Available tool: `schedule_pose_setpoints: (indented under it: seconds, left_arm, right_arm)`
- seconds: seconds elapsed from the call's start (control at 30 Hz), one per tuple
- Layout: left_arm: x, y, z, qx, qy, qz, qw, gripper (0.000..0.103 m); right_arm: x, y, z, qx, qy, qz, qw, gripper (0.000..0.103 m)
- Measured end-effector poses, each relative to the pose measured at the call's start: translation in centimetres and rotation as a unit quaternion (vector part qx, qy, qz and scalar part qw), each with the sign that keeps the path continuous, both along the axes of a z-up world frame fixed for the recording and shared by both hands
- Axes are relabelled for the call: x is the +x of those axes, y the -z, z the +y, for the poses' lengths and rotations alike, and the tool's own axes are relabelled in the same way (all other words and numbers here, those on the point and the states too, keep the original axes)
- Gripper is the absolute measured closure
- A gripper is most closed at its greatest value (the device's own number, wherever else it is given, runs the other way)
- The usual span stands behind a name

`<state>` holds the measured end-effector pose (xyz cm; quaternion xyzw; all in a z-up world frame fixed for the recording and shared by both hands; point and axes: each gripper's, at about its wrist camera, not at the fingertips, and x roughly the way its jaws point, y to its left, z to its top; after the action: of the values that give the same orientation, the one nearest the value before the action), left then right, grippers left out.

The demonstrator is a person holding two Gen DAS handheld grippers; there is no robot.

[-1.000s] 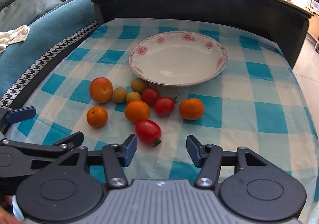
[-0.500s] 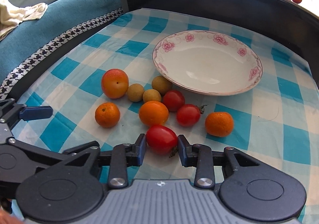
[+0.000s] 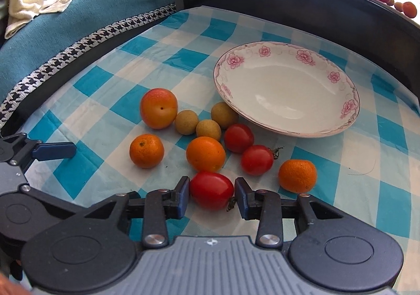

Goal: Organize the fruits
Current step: 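Grasp a small tangerine with the left gripper while the right gripper holds the tomato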

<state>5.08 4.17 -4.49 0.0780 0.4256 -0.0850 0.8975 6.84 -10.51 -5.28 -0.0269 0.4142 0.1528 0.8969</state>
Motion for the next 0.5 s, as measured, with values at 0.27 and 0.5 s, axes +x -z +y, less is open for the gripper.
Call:
schedule_pose_setpoints:
  seconds: [0.27, 0.5]
  left_arm:
    - [0.4, -0.5, 0.0, -0.004, 0.022, 0.005, 0.9997, 0.007]
    - [1.6, -0.8, -1.9, 0.010, 0.069, -0.017, 0.9974, 0.018]
  right_arm:
    - [-0.5, -0.3, -0.1, 0.003, 0.006, 0.017, 1.000, 0.066]
    - [-0.9, -1.5, -1.8, 0.028, 0.032, 0.034, 0.998, 0.067]
